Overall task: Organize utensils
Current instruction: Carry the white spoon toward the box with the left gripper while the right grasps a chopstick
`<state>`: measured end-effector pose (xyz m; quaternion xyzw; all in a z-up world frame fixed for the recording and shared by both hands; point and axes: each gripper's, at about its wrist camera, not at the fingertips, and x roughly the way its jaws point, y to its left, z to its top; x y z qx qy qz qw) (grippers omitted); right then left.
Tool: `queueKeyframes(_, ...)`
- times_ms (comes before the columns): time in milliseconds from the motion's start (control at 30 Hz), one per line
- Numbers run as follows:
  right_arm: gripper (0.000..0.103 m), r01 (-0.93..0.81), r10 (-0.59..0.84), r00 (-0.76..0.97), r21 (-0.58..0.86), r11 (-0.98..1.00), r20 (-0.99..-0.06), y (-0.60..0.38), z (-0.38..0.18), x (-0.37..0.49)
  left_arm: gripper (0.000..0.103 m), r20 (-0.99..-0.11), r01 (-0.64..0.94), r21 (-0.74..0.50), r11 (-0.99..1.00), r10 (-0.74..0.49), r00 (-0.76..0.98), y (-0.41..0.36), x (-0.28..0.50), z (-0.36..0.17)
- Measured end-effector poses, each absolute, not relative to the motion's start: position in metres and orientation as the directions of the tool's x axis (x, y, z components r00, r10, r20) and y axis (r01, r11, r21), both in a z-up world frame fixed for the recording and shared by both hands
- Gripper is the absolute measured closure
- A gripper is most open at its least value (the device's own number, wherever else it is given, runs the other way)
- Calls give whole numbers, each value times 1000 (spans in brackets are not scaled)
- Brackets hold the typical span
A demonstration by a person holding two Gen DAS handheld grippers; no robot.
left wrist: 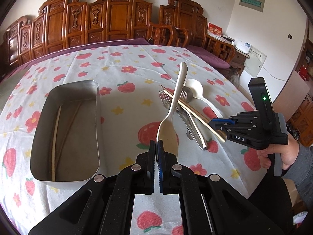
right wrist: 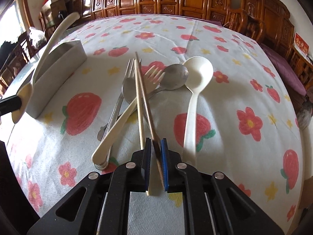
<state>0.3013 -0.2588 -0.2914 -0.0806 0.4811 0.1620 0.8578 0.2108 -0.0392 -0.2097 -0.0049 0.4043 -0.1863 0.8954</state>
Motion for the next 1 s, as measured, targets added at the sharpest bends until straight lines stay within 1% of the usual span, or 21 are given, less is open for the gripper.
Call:
queueKeyframes(100,92,-354,185,490,-1,935,-852,-254,-290,304,101,-720,327,-156,932,-334,608,-38,210,-209)
queueKeyframes(133,95,-353,185,489,1,936,-852,-254,-290,304,101,-720,326,-154,933,-332,609,-37,210,-209)
queueKeyframes(233,97,-362,187,490,-3,932,-852,-254,-287,302,101,-717,321,-152,935,-327,615,-36,209,-206)
queueKeyframes(567,97,-355,238,511,50,934,-826,-266,-262,277,101,-711,300,-140,944,-306,633,-33,203,-197)
queueKeyframes(767,97,-378,278,532,70,923,-800,-257,-242,259,101,-704,274,-118,955,-275,654,-26,198,-180)
queueKeyframes(900,97,-390,247,547,18,921,-800,-245,-234,253,101,-699,253,-102,962,-250,669,-17,194,-170)
queueKeyframes(1000,97,-385,249,554,20,923,-794,-245,-231,251,101,-700,233,-81,969,-222,679,-7,191,-164)
